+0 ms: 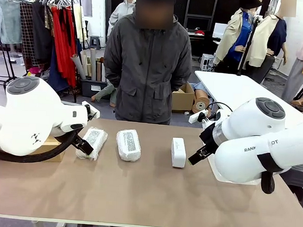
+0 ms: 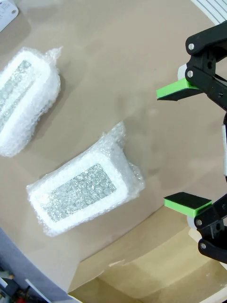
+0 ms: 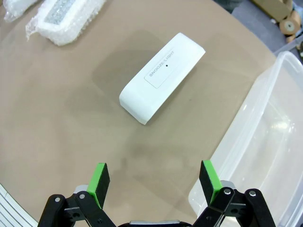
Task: Separate and place wrapped and unwrapped clocks.
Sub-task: Pick up the Digital clock indicated by the person.
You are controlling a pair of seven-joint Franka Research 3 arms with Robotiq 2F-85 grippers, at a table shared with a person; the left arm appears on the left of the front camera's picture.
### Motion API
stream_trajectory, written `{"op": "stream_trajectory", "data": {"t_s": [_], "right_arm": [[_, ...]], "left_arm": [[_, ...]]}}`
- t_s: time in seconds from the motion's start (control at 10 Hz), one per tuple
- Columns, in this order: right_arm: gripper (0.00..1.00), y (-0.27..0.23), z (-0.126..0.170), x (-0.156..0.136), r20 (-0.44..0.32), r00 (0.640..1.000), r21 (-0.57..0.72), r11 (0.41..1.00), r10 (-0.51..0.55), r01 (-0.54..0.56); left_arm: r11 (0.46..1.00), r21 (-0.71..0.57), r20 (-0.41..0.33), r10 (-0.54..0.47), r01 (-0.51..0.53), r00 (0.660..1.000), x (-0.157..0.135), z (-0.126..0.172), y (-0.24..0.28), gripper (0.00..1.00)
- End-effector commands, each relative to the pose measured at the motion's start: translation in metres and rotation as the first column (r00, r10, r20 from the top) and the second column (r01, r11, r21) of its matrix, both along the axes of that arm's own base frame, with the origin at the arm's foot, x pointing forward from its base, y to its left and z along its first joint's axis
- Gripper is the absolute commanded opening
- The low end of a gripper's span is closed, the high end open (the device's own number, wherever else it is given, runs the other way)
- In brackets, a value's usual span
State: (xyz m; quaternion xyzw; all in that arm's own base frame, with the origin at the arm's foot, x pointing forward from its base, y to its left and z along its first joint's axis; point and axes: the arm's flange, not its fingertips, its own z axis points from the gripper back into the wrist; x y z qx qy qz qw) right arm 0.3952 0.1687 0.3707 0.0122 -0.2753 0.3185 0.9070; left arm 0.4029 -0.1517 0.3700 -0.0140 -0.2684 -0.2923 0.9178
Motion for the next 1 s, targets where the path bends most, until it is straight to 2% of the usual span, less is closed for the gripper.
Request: {"op": "stream_trajectory", "data": {"t_s": [0.0, 0.8, 0.9], "right_arm": [[1.0, 0.0, 0.0001, 0.0, 0.0, 1.0, 0.0, 1.0, 0.0, 0.0], [1.0, 0.0, -0.0001, 0.0, 0.0, 1.0, 0.0, 1.0, 0.0, 0.0], [1.0, 0.0004, -0.0023, -0.0006, -0.005, 1.0, 0.0, 1.0, 0.008, -0.008]], "left_arm": [[1.0, 0.0, 0.0, 0.0, 0.0, 1.0, 0.0, 0.0001, 0.0001, 1.0], [1.0, 0.0, 0.0, 0.0, 0.0, 1.0, 0.0, 0.0, 0.0, 1.0], [0.999, 0.033, -0.049, -0.024, 0.026, 0.999, -0.0016, 0.003, 0.0005, 1.0]]}}
